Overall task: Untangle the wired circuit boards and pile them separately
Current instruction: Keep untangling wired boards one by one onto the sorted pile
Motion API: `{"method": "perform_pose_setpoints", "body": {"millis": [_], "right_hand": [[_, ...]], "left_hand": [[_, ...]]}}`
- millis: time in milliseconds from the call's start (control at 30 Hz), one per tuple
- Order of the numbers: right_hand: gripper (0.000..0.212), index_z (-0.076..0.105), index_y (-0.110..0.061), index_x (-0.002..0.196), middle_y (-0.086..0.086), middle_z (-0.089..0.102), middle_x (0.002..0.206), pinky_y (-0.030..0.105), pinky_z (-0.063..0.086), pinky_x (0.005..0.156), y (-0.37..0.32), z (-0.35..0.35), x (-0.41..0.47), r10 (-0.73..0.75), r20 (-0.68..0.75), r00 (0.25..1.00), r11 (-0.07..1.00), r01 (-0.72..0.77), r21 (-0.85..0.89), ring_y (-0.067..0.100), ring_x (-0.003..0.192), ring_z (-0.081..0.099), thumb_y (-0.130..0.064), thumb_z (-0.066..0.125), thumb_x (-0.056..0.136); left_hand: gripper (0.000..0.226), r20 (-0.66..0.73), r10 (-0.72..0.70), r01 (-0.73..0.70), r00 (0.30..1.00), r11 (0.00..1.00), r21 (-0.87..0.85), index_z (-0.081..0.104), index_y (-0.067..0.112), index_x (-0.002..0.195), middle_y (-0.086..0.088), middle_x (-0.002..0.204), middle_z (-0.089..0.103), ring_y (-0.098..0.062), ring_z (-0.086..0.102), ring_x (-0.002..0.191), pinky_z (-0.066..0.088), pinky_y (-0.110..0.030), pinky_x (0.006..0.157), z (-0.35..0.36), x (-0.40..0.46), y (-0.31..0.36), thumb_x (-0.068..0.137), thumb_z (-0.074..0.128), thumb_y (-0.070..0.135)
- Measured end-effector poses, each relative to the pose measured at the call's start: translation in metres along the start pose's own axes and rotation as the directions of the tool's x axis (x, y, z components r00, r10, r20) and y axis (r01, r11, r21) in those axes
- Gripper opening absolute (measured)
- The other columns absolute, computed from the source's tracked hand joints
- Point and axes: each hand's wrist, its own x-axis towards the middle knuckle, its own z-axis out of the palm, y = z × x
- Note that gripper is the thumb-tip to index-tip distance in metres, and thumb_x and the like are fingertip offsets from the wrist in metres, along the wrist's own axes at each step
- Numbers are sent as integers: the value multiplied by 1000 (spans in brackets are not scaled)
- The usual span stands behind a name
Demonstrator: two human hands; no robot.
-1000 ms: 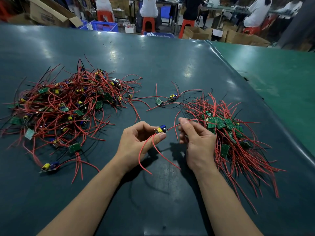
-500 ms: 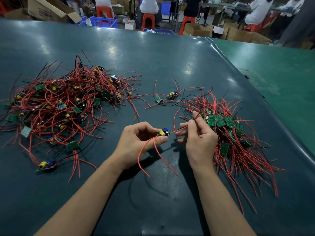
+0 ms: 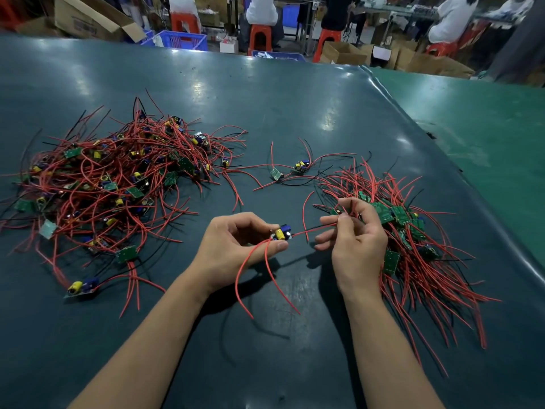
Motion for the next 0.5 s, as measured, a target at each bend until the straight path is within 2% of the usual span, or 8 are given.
{"method": "perform_pose_setpoints", "body": {"millis": [133, 300, 500], "right_hand": [[20, 53, -21, 99, 8, 72, 73, 24, 47, 38, -2, 0, 2, 37, -9, 999, 998, -37, 45, 18, 40, 59, -4, 43, 100], [27, 55, -24, 97, 8, 70, 71, 26, 49, 39, -3, 3, -1, -15, -47, 999, 1000, 16, 17, 19, 41, 60, -3, 39, 101], [20, 52, -22, 98, 4, 71, 69, 22, 46, 37, -6, 2, -1, 23, -80, 997, 992, -13, 123, 16, 40, 58, -7, 41, 102]], "left_hand": [[19, -7, -6, 6, 1000, 1000, -1, 73, 10, 76, -4, 80, 76, -9, 68, 71, 54, -19, 68, -7, 0, -1, 61, 84, 7], [19, -11, -10, 10, 1000, 1000, -8, 72, 8, 77, -2, 79, 76, -8, 67, 71, 53, -18, 67, -5, 2, -2, 61, 83, 5], [24, -68, -16, 13, 998, 999, -41, 70, 1, 81, -3, 81, 76, -9, 69, 72, 52, -17, 67, -7, 3, -3, 60, 83, 6]]}}
